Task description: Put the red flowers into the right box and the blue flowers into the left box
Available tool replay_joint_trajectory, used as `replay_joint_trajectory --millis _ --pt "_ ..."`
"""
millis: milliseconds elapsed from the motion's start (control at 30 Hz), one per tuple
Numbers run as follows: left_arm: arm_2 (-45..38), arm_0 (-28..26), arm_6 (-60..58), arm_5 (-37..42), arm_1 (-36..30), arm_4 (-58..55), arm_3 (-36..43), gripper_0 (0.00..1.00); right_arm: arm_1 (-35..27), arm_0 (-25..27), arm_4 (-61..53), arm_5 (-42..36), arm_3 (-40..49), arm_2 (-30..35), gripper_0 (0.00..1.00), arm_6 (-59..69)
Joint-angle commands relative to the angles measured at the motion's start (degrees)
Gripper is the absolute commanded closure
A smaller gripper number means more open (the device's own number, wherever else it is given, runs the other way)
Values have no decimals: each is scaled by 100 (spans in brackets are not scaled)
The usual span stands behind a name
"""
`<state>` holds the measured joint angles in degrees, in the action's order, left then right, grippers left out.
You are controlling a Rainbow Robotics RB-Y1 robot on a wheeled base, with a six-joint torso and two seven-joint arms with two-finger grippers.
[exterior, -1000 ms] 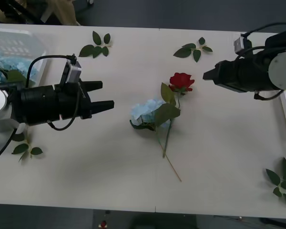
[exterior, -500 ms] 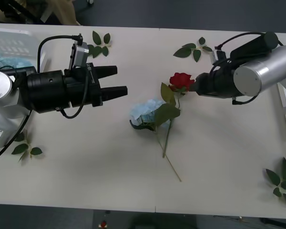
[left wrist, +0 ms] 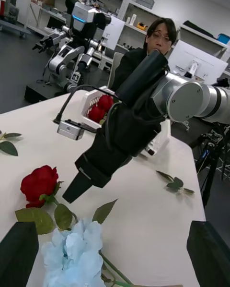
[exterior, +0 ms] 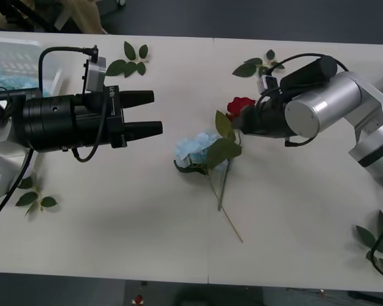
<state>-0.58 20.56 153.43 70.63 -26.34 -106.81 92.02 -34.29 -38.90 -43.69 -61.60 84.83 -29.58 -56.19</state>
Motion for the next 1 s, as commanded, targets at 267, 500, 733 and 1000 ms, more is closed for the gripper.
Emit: replay_joint_trajectory --millis 267,500,733,1000 --pt "49 -34 157 30 -82 -24 175 9 19 -153 176 298 86 -434 17 328" --pt "49 -34 157 30 -82 -24 175 9 46 -153 247 719 -125 -689 17 407" --pt "49 -34 157 30 -82 -24 175 9 265 -153 414 966 -424 -689 17 425" --pt "49 -34 157 30 -82 -24 175 9 424 -153 501 1229 -696 -698 17 434"
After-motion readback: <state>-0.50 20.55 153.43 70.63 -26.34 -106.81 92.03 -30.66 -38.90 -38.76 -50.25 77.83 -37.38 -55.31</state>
